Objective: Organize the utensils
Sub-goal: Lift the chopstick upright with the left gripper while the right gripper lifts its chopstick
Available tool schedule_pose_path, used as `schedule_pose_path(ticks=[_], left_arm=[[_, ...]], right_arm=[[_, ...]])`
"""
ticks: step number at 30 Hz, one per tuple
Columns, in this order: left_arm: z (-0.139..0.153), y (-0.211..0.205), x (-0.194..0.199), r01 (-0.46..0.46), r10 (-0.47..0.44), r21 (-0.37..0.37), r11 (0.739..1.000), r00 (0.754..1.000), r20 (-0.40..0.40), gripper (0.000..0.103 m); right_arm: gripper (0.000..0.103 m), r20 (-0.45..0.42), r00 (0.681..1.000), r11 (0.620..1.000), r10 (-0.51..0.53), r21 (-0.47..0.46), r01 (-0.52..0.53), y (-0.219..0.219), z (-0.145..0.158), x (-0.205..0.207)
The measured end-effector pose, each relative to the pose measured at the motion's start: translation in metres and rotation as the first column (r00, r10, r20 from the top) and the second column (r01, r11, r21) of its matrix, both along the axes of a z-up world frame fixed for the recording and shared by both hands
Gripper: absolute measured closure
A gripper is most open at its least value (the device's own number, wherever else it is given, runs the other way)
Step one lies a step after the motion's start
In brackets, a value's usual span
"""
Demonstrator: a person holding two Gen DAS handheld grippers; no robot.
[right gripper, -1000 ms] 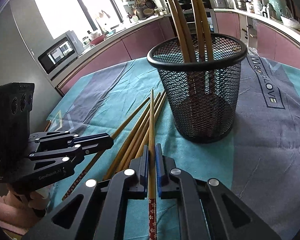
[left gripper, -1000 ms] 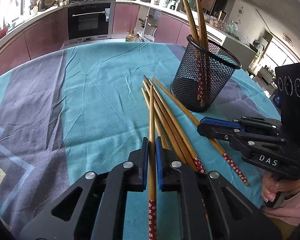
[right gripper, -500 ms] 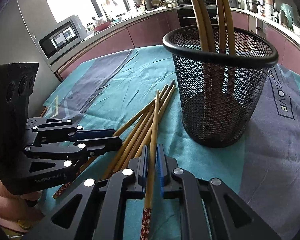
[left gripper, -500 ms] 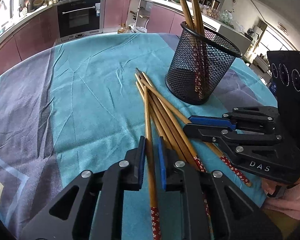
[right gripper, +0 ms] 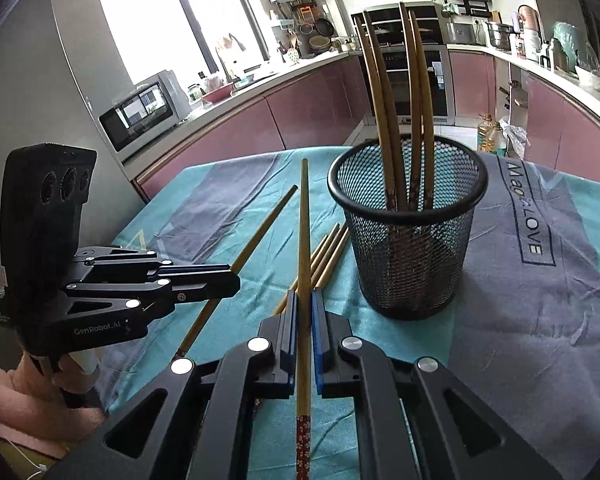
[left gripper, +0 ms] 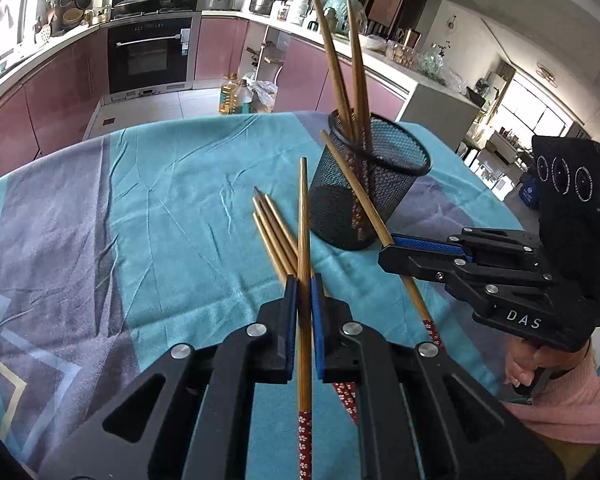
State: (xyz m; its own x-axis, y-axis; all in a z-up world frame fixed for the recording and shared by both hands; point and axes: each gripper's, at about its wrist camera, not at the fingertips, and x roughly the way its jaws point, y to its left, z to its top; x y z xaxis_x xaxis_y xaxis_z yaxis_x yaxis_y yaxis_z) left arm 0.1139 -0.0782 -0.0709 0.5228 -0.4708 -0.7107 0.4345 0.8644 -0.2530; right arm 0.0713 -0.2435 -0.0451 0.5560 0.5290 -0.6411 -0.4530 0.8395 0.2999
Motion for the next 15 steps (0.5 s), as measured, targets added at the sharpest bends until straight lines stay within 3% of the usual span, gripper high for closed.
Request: schedule_pose_path(ticks=[6, 15], left_arm=[[0.03, 0.009, -0.007, 0.039, -0.036, -0.078, 0.996, 0.998, 0.048, 0.096], [0.068, 0.016, -0.02, 0.073, -0.055, -0.138, 0.988, 0.99, 0.129, 0.096]], right_arm=[[0.097, 0.06, 0.998, 0.999, -0.018, 0.05, 0.015, -0.016, 0.025, -0.01], [0.097, 0.127, 0.991, 0.996, -0.036, 0.091, 0.024, -0.029, 0.05, -0.014]])
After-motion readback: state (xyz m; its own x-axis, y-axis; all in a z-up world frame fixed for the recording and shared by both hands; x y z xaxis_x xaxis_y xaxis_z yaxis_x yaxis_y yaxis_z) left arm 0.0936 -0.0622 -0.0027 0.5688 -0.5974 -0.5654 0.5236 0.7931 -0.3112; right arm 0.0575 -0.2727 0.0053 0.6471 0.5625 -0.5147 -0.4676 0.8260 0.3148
